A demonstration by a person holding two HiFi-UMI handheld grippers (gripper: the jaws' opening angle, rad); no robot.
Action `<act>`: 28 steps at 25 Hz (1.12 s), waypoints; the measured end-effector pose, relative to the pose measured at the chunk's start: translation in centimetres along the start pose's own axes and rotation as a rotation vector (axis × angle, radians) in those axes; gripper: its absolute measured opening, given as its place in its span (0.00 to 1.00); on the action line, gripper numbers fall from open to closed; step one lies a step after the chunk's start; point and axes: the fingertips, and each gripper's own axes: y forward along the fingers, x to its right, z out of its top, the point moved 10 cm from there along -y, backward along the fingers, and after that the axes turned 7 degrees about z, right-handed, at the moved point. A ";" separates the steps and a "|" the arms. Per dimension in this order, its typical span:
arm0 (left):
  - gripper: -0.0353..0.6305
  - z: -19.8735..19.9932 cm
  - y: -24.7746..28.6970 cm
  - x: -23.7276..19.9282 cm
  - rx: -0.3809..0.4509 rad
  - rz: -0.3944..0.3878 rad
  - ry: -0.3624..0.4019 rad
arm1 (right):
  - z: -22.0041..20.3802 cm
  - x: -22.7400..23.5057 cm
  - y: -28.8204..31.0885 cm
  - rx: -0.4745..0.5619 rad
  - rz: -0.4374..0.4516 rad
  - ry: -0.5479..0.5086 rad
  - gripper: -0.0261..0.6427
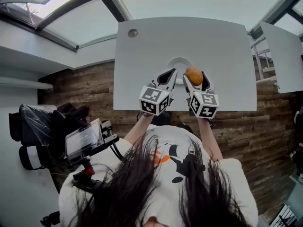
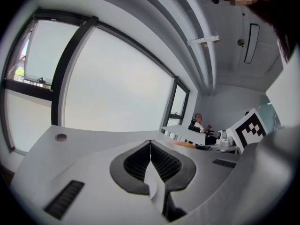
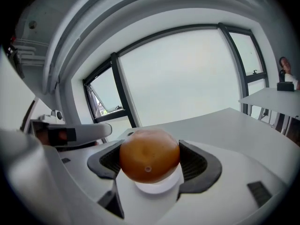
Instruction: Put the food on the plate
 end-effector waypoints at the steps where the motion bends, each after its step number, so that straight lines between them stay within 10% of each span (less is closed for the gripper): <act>1: 0.06 0.2 0.7 -1.1 -0.010 -0.006 -0.002 | -0.2 0.1 1.5 -0.020 -0.006 0.000 0.58; 28: 0.06 -1.1 3.5 -2.3 -0.086 -0.084 -0.012 | -6.2 3.0 7.5 -0.312 -0.004 -0.137 0.58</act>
